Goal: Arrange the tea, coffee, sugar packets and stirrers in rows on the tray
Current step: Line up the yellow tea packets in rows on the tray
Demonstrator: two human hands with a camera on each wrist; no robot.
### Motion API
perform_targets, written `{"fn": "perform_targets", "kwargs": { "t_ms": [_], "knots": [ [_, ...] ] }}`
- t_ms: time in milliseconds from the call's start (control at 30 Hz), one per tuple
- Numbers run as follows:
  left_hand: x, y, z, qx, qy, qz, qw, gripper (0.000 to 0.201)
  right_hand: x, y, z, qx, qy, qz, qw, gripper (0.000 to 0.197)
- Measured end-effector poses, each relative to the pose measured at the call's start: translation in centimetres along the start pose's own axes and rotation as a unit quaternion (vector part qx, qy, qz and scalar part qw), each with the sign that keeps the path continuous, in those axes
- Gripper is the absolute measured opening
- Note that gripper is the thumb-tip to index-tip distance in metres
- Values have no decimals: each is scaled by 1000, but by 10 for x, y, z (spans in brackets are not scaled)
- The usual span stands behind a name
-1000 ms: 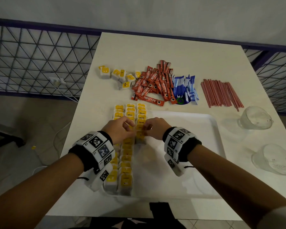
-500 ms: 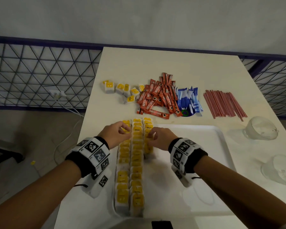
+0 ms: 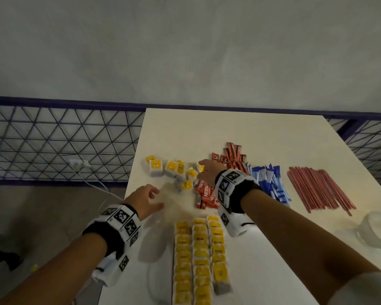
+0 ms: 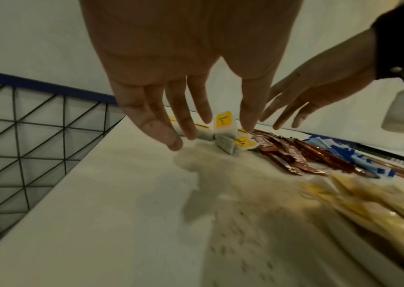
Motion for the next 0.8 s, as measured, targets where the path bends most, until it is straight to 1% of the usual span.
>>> {"fn": "perform_targets", "kwargs": {
  "t_ms": [100,200,300,333,400,467,567,633,700,800],
  "knots": [
    [-2,15,-23,35,22,-42,998,66,3,4,-31,1,2,56,998,50],
    [2,36,-42,73,49,-65,994,74,6,10,-52,14,-4,106,994,54],
    [16,51,-57,113,28,-105,988,84,20,17,-74,7,-29,194,980,65],
    [23,54,-63,123,18,-121,985,87,24,18,-78,-3,-33,220,975,66],
    [37,59,-74,135,-9,-158,978,90,30,17,-78,-48,-36,254,965,63],
    [47,65,-82,149,-28,-194,969,83,31,15,-76,-80,-28,268,960,58],
    [51,75,-85,173,-27,-232,957,58,31,19,-82,-66,-31,195,978,43],
    [51,78,-85,177,-21,-243,953,51,30,18,-83,-73,-42,167,982,31],
    [50,77,-86,170,-24,-233,957,48,29,17,-83,-85,-45,152,984,31],
    [50,68,-83,148,-38,-187,970,52,29,15,-82,-99,-50,131,985,38]
  ]
}}
Point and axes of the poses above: each hand's wrist, its own z-axis away from the middle knuckle, its own x-axis out of the palm, y = z × x, the point moved 5 cm from there along -z, towards the middle knuckle, and after that the axes turned 9 degrees about y, right-handed, at the moved point
